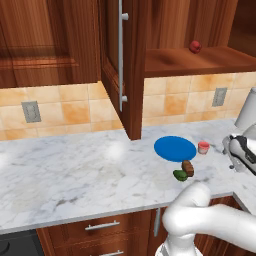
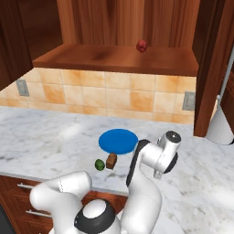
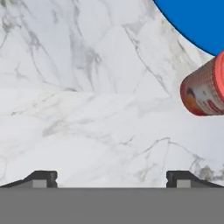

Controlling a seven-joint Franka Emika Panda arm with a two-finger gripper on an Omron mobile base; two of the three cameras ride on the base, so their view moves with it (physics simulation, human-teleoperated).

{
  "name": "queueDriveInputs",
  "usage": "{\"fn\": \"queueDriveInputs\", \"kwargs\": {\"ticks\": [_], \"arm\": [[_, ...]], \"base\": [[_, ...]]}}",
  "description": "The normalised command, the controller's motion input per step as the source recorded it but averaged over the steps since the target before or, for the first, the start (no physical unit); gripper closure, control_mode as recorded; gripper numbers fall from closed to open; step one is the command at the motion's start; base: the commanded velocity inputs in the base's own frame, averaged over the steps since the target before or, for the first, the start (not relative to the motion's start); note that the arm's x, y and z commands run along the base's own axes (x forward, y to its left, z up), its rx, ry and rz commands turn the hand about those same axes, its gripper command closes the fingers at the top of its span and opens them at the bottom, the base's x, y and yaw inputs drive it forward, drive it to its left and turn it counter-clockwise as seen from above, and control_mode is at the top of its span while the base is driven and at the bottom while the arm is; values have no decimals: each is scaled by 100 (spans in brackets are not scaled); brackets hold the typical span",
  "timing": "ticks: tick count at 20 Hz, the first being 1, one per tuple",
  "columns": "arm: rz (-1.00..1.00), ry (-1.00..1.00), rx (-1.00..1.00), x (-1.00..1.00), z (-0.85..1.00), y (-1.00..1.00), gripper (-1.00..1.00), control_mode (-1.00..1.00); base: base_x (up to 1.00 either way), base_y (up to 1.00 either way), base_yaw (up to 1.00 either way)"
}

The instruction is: Pick the avocado and bread from the counter and place them on the plate. Then pick the jam from the cabinet and place it next to the plate. Lastly close the cabinet door.

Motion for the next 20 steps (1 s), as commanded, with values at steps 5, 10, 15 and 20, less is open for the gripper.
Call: {"fn": "queueDriveInputs", "kwargs": {"ticks": [5,10,15,20], "arm": [[41,0,-26,-12,17,15,-100,-100],[49,1,-23,-5,24,9,-100,-100],[52,0,-14,-1,3,20,-100,-100],[51,0,-7,0,3,39,-100,-100]], "base": [[0,0,0],[0,0,0],[0,0,0],[0,0,0]]}}
